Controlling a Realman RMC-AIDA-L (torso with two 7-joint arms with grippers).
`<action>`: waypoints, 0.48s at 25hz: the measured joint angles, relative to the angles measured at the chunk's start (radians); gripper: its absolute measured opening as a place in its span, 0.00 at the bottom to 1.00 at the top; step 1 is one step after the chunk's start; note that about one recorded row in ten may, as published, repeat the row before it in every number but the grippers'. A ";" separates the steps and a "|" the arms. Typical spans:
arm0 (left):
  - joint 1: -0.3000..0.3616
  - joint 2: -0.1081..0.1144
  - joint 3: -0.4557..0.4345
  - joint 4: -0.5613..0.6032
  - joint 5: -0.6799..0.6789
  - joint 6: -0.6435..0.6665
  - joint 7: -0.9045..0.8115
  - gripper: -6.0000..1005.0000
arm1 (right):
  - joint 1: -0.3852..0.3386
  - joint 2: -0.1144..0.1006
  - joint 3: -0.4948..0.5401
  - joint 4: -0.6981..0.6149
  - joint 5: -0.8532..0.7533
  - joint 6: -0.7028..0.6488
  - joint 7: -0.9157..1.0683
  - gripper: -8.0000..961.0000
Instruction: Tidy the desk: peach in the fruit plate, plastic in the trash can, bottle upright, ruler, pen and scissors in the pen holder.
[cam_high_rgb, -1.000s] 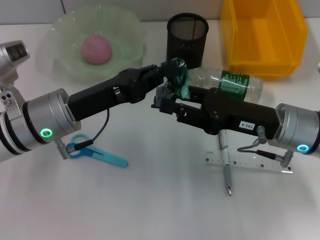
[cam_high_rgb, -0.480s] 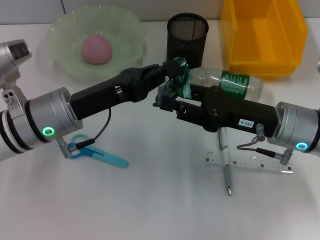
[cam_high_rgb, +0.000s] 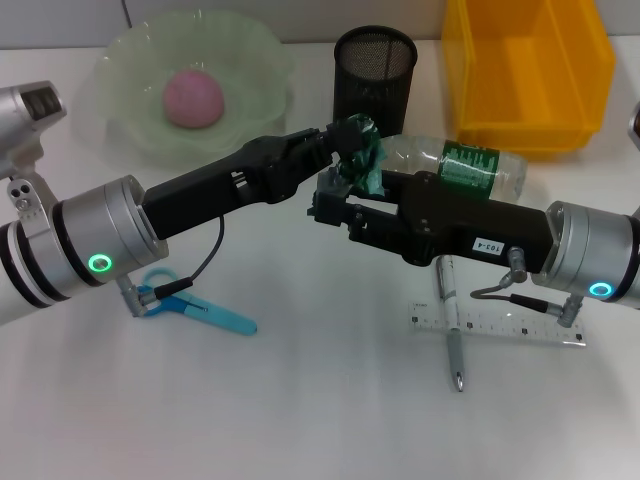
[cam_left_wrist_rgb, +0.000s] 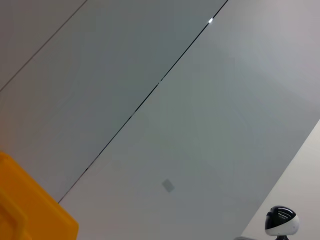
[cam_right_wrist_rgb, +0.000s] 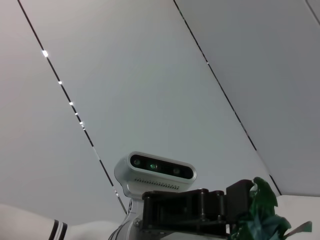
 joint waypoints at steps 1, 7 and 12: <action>-0.001 0.000 0.000 0.000 0.000 0.000 0.000 0.01 | 0.000 0.000 0.000 0.000 0.000 0.001 0.001 0.51; -0.002 0.000 0.000 0.000 0.000 0.000 0.001 0.01 | -0.001 0.000 0.000 -0.001 0.005 0.008 0.005 0.40; -0.002 0.000 -0.001 0.000 0.000 0.000 0.002 0.01 | -0.003 0.000 0.009 -0.001 0.005 0.013 0.004 0.26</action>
